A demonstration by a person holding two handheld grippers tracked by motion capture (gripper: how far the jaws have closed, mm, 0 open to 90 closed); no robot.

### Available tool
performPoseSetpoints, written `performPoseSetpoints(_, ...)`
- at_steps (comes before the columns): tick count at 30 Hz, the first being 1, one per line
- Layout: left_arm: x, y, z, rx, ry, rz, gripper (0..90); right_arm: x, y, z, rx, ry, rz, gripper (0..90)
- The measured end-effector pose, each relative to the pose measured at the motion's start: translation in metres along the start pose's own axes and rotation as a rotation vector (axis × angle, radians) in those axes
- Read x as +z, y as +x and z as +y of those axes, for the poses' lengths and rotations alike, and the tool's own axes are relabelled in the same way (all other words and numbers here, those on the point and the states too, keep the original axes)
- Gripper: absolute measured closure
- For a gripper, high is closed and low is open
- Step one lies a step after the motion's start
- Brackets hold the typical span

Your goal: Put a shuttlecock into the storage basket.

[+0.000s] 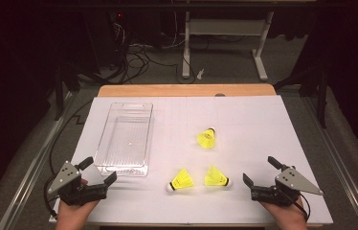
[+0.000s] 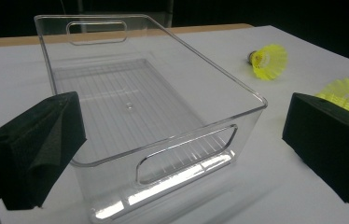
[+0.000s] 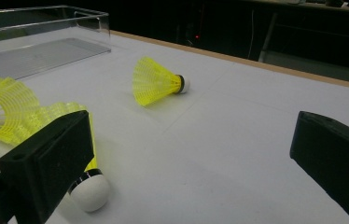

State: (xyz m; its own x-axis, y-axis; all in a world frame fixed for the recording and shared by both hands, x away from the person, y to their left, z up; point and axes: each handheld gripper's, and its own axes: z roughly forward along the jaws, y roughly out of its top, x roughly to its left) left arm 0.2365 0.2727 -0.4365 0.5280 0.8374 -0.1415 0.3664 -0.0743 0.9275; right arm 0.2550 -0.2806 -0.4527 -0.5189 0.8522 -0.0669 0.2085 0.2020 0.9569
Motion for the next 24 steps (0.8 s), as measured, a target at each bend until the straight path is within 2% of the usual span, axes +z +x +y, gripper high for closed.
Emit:
performPoseSetpoints(11, -0.007, 0.010, -0.001, -0.007, 0.000, 0.042, 0.6, 0.001, 0.000, 0.000, 0.004, 0.001, 0.002, 0.2)
performPoseSetpoints(14, -0.013, 0.018, -0.002, -0.028, -0.010, 0.067, 0.6, 0.001, 0.000, 0.000, 0.004, 0.001, 0.002, 0.2)
performPoseSetpoints(16, -0.014, 0.022, -0.003, -0.068, -0.023, 0.049, 0.7, 0.001, -0.001, 0.000, 0.006, 0.000, 0.002, 0.2)
performPoseSetpoints(17, -0.014, 0.022, -0.003, -0.071, -0.023, 0.046, 0.7, 0.001, -0.001, 0.000, 0.006, -0.001, 0.002, 0.2)
performPoseSetpoints(24, -0.013, 0.019, -0.003, -0.044, -0.010, 0.054, 0.7, 0.001, -0.001, 0.000, 0.000, 0.000, 0.002, 0.2)
